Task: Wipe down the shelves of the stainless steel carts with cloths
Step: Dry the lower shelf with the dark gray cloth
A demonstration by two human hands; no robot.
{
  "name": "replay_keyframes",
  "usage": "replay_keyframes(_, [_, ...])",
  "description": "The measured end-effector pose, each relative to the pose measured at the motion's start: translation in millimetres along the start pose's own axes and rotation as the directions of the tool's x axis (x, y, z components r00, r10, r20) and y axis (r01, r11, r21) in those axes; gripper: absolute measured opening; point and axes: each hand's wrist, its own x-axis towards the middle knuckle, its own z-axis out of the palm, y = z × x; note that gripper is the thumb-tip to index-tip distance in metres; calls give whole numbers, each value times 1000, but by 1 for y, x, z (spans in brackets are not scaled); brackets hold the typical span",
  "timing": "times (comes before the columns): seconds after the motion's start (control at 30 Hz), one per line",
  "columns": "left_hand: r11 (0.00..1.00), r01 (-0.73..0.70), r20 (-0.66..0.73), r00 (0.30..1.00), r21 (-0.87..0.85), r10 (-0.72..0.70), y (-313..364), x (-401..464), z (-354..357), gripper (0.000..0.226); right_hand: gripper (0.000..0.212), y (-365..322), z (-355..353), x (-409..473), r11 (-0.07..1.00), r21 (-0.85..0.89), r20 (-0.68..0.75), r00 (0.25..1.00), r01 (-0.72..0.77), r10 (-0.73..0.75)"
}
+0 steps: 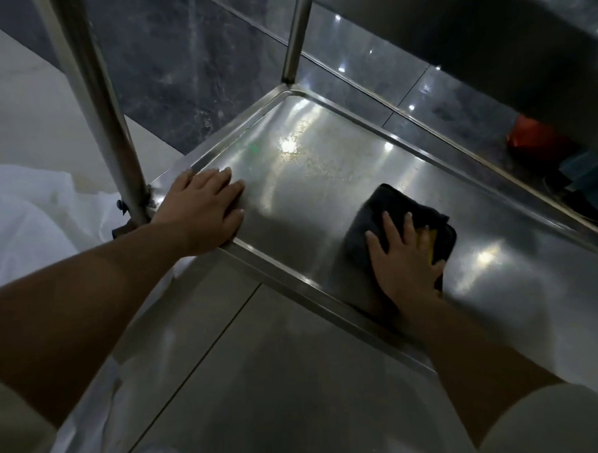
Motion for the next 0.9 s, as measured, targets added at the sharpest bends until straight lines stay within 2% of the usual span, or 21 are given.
replay_keyframes(0.13, [997, 72, 16, 997, -8, -72, 0, 1, 3, 72, 60, -40, 4, -2, 966, 102, 37, 971, -237, 235])
replay_keyframes(0.2, [994, 108, 26, 994, 24, -109, 1, 3, 4, 76, 59, -62, 5, 2, 969, 100, 49, 974, -227, 223])
replay_keyframes(0.37, [993, 113, 37, 993, 25, -114, 1, 4, 5, 79, 57, -117, 6, 28, 992, 54, 50, 992, 114, -117])
replay_keyframes(0.5, [993, 115, 19, 993, 9, -115, -1, 6, 8, 78, 56, -162, 11, 62, 900, -11, 73, 898, 435, -433])
replay_keyframes(0.57, [994, 110, 26, 994, -3, -110, -3, 7, 8, 78, 56, -164, 11, 78, 846, -14, 83, 844, 533, -531])
replay_keyframes(0.63, [996, 92, 42, 995, -2, -92, -3, 6, 7, 79, 55, -152, 11, 91, 824, -26, 81, 823, 566, -563])
replay_keyframes(0.73, [996, 85, 41, 996, -8, -85, -2, 5, 6, 77, 58, -116, 7, 102, 893, -10, 63, 892, 450, -448])
replay_keyframes(0.8, [996, 85, 31, 996, -22, -84, -1, 7, 5, 77, 60, -80, 3, 105, 958, 31, 46, 957, 285, -286])
replay_keyframes(0.9, [997, 76, 38, 996, -2, -76, 1, 12, 3, 76, 60, -24, -1, 96, 998, 36, 23, 999, 42, -43])
